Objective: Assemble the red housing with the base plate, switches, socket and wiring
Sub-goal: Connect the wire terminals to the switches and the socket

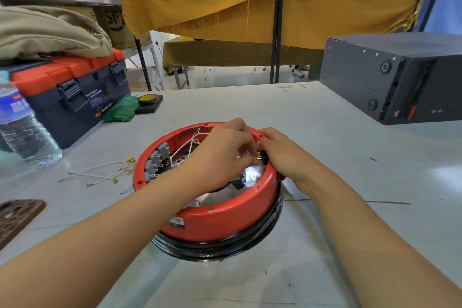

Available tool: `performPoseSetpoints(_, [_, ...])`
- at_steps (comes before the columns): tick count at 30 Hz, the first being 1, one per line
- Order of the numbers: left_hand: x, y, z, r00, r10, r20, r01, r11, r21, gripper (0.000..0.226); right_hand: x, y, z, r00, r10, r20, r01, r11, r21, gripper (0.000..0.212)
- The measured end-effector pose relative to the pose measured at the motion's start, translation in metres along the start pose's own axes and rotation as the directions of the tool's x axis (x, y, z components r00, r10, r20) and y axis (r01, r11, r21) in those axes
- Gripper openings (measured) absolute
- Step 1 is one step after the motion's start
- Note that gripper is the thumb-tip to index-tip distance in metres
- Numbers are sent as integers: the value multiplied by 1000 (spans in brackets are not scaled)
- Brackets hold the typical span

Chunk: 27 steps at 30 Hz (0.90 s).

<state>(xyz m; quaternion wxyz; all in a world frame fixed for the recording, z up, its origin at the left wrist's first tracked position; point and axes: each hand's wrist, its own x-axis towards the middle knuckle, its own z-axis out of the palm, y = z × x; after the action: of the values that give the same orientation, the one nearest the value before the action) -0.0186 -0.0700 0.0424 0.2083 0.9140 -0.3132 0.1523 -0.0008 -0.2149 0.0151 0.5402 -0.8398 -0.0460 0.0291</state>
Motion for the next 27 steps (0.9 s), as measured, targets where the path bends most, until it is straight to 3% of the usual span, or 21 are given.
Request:
performPoseSetpoints(5, [-7,-6,-15,999,-47,21,48,998,-48,1,0,-1,-1,1000,5,-14,-5,1000,-9,27])
performPoseSetpoints(11, [-24,-29,-37,965,-236,-113,225,969,-104,3,0,-2,-1,999,-37,-36,36,999,-27,43])
performPoseSetpoints(15, [-39,-46,-45,911,-376,-170,372,927,-52,11,-1,-3,-1,998,-32,-62,29,999,-46,40])
performPoseSetpoints(20, [-53,-57,-49,858,-494,-143,500,866,3,23,-3,-4,-1,996,-11,-84,3,996,-90,41])
performPoseSetpoints(27, [-59,-59,-49,822,-558,-116,569,812,130,26,-6,-8,-4,997,-25,-75,11,982,-187,47])
